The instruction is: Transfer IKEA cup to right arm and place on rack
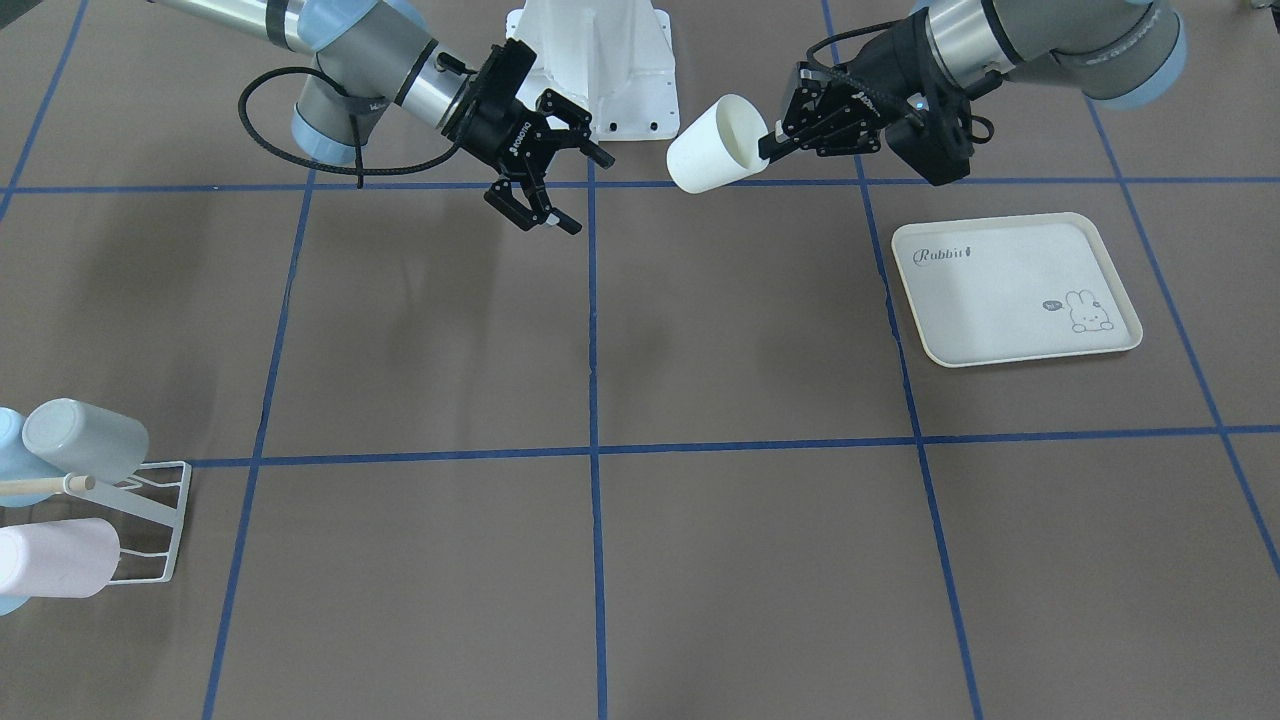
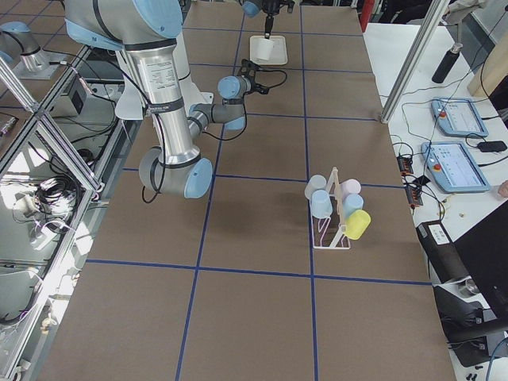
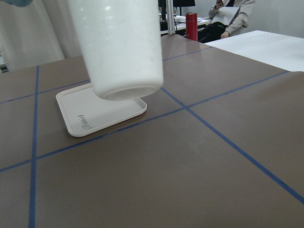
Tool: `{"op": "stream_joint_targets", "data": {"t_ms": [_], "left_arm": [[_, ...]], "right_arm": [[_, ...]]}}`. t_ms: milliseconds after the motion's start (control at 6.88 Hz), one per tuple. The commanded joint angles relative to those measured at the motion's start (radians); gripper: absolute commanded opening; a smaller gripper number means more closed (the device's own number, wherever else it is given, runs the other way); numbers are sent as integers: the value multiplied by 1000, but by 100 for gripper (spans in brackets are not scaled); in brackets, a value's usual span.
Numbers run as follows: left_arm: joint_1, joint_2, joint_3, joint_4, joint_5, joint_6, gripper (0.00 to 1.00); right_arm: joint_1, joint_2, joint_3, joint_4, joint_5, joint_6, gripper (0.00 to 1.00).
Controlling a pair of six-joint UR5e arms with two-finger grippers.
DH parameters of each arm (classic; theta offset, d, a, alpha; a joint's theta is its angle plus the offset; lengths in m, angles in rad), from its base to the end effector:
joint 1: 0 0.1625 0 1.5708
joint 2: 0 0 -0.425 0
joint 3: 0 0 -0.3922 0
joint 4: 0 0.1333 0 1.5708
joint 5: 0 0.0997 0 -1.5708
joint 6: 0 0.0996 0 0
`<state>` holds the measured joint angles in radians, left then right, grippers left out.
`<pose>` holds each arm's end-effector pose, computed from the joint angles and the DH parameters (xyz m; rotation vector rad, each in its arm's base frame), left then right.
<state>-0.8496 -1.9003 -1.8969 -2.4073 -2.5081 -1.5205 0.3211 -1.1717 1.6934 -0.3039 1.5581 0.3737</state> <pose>0.3002 -0.4218 0.2308 -0.0780 1.5225 0.0607 -0.5087 -0.3110 0.2398 1.2670 -1.3219 -0.6130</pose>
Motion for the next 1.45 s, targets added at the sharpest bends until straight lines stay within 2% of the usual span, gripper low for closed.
{"op": "stream_joint_targets", "data": {"t_ms": [0,291,581,1307], "left_arm": [[6,-37,126,-201,-24,-104,0],[9,-65,170,-228,-49,-119,0],[53,-103,168,-234,-55,-171,0],[115,-121,171,-247,-41,-227,0]], "right_arm": [[-10,-2,-9,89,-1,-12,99],[-19,1,-9,94,-3,-48,99],[-22,3,-9,94,-3,-49,99],[-27,20,-9,95,-3,-49,99]]}}
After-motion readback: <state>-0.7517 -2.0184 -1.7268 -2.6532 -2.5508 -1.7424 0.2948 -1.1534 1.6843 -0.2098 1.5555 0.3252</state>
